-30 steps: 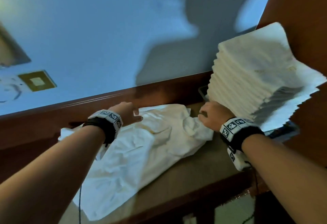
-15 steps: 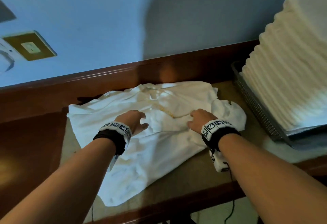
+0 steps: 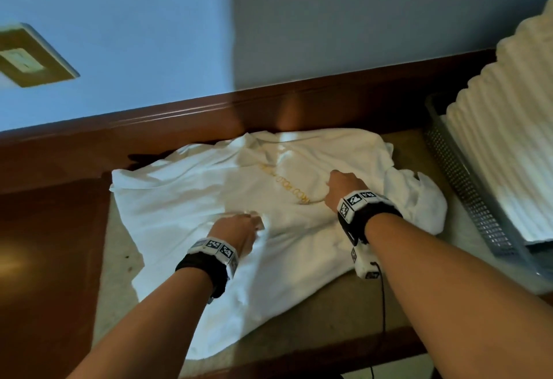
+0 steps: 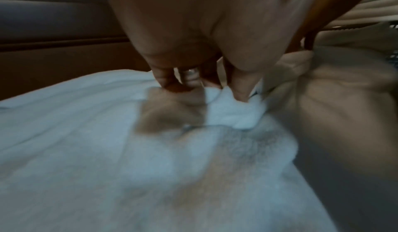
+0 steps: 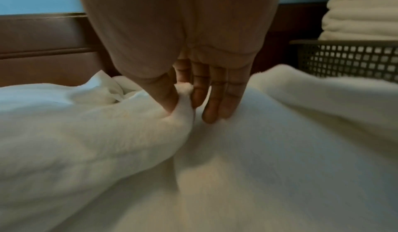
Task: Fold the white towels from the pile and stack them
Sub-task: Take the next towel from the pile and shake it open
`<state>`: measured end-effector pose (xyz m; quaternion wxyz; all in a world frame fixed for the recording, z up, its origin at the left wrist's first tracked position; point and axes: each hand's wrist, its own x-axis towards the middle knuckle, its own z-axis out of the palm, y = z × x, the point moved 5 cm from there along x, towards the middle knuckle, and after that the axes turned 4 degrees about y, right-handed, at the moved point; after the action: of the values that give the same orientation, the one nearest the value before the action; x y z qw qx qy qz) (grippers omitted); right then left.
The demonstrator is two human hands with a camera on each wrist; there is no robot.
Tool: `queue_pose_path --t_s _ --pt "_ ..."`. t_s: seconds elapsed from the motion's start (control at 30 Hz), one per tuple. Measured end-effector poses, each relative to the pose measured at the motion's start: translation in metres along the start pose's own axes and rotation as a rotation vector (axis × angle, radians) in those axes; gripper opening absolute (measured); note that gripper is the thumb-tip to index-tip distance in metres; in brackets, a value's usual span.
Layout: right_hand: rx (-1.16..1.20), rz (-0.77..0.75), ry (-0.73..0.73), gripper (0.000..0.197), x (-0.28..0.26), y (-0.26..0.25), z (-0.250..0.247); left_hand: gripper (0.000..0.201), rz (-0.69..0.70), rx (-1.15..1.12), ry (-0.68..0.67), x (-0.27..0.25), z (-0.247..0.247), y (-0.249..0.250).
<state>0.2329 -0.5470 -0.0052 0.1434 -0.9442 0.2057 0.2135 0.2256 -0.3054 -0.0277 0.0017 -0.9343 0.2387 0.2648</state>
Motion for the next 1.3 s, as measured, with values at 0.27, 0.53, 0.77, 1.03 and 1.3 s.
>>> queue_pose_path --t_s 0.27,0.53,0.77,1.03,1.3 --pt "0.288 -0.278 0.229 0.009 -0.052 -0.116 -0.073 0.017 -0.026 -0.244 -0.163 -0.051 -0.038 -0.028" --pt "0.377 -0.6 0.321 0.017 -0.202 -0.264 -0.086 0.093 0.085 -0.228 0.424 -0.146 -0.165 -0.154" --pt "0.283 -0.733 0.382 0.02 -0.331 -0.332 -0.085 0.036 0.369 -0.643 0.484 -0.263 -0.183 -0.186" --pt "0.078 -0.626 0.448 0.017 -0.393 -0.357 -0.097 0.039 0.453 -0.77 0.639 -0.386 -0.226 -0.242" --pt "0.02 -0.51 0.447 0.019 -0.401 -0.366 -0.098 0.063 0.368 -0.712 0.721 -0.484 -0.229 -0.324"
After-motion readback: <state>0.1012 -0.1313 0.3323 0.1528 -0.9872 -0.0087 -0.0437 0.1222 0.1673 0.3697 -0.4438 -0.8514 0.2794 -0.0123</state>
